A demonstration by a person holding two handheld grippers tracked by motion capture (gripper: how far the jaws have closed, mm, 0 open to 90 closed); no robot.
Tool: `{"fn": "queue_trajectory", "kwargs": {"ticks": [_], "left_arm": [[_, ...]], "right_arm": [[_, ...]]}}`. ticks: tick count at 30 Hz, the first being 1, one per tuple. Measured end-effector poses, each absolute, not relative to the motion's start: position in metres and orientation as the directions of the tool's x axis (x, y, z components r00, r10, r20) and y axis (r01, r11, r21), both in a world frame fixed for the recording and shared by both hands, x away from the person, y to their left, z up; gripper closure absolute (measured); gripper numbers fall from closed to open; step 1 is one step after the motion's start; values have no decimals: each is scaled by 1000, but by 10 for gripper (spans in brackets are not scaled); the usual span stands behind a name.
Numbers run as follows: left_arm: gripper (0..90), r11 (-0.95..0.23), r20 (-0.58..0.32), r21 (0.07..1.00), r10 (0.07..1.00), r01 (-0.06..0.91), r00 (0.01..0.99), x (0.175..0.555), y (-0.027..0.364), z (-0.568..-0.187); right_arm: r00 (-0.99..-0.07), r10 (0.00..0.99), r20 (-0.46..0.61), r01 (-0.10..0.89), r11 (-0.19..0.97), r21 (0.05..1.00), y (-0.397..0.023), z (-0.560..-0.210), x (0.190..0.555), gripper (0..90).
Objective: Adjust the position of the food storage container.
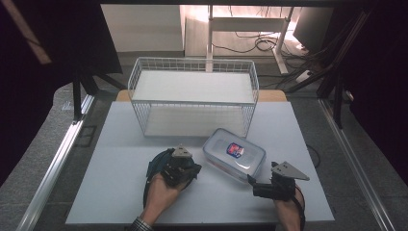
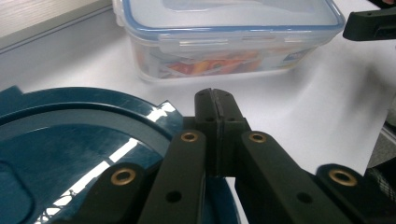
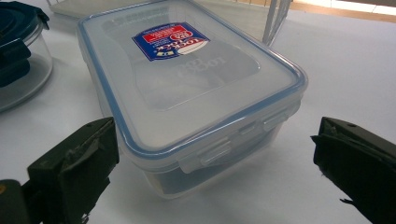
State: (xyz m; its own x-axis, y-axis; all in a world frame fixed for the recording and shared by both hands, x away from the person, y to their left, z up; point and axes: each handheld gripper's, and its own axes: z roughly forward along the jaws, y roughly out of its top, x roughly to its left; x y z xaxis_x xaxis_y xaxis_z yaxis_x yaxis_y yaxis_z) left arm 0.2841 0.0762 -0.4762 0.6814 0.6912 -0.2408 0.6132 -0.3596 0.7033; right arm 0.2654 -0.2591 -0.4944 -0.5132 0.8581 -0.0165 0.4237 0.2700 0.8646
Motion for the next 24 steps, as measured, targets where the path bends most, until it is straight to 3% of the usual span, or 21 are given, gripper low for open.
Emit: {"fn": "queue_trajectory", "kwargs": {"ticks": [10, 24], "left_arm": [[900, -427, -205, 634, 712, 645, 672, 290, 52, -479], [900, -419, -169, 639, 741, 645, 650, 289, 76, -480]], "right_arm": [[-521, 853, -23, 432, 288, 854, -256, -497, 267, 0], [-515, 857, -11, 442, 276, 854, -260, -497, 266, 0]]}}
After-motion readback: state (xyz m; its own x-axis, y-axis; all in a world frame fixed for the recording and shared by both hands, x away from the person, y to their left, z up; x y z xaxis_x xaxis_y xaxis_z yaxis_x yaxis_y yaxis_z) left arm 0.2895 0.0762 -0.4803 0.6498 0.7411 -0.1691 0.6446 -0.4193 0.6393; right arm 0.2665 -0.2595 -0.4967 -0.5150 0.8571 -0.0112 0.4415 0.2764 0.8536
